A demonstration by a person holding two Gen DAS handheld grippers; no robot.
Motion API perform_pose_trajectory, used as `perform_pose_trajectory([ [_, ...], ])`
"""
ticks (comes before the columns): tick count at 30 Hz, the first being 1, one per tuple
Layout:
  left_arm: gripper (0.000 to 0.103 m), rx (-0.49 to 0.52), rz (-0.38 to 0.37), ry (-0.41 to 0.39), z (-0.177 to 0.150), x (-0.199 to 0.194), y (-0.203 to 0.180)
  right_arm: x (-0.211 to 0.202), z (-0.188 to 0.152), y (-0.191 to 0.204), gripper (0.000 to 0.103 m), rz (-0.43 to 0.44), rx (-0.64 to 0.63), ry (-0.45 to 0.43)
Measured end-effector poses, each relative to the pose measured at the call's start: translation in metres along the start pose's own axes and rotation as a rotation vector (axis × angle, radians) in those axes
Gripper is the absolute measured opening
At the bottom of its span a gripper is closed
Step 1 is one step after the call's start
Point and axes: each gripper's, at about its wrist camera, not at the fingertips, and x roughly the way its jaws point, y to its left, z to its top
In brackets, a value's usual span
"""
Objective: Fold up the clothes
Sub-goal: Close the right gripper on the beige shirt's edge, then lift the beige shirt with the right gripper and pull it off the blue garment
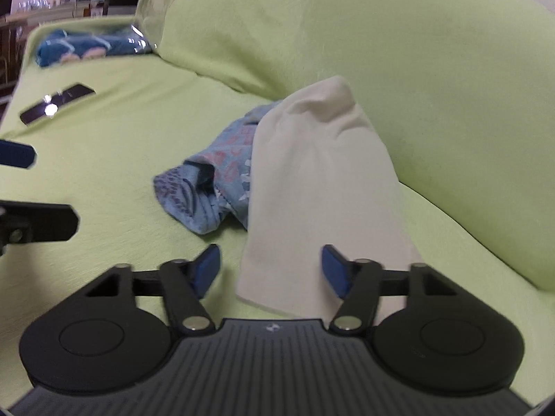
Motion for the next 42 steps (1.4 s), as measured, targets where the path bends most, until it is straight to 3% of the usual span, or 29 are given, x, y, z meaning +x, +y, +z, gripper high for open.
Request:
perform_pose_trajectory([
  [3,0.103,0.018,0.001,0.005,-0.003,0.009,-0.001,0.016,0.002,0.006,0.044,-0.012,-0.029,0.012],
  [5,0.103,0.011,-0.015,0.034,-0.003,0.016,-0.001,0.021,0.001,0.010,0.032,-0.030,-0.062,0.010],
  [7,0.103,0.014,-0.037,0.061,-0.004,0.021,-0.002,0.020,-0.001,0.009,0.006,-0.039,-0.072,0.004],
  [8,0.103,0.023,-0.048,0.067,-0.003,0.022,-0.004,0.017,-0.001,0.007,0.002,-0.039,-0.073,-0.002],
  [13,0.103,0.097,-0.110,0.062,-0.002,0.010,-0.018,-0.019,0.008,-0.017,0.002,-0.004,-0.018,-0.062],
  [19,0.103,0.186,-0.192,0.038,0.001,-0.018,-0.038,-0.127,0.022,-0.070,0.002,0.058,0.123,-0.128],
  [22,0.103,0.225,-0.266,0.026,0.004,-0.033,-0.050,-0.193,0.015,-0.088,0.002,0.121,0.202,-0.124],
  [27,0.103,0.316,-0.375,0.004,0.005,-0.053,-0.080,-0.264,-0.029,-0.128,0.002,0.197,0.481,-0.107],
  [32,0.103,0.388,-0.448,0.019,0.002,-0.055,-0.115,-0.262,-0.108,-0.162,0.003,0.046,0.675,0.023],
  [35,0.103,0.438,-0.465,0.035,-0.001,-0.045,-0.136,-0.261,-0.142,-0.168,0.008,-0.109,0.664,0.077],
  [37,0.103,0.477,-0.467,0.030,0.000,-0.036,-0.149,-0.264,-0.160,-0.173,0.010,-0.129,0.694,0.087],
  [38,0.103,0.489,-0.472,0.029,0.002,-0.031,-0.155,-0.266,-0.167,-0.175,0.013,-0.138,0.705,0.088],
  [39,0.103,0.490,-0.485,0.031,0.005,-0.026,-0.160,-0.267,-0.171,-0.174,0.031,-0.165,0.685,0.092],
  [40,0.103,0.488,-0.499,0.032,0.008,-0.023,-0.164,-0.270,-0.174,-0.172,0.039,-0.171,0.669,0.087],
  [42,0.103,0.474,-0.523,0.038,0.017,-0.014,-0.171,-0.273,-0.177,-0.168,0.042,-0.166,0.631,0.072],
])
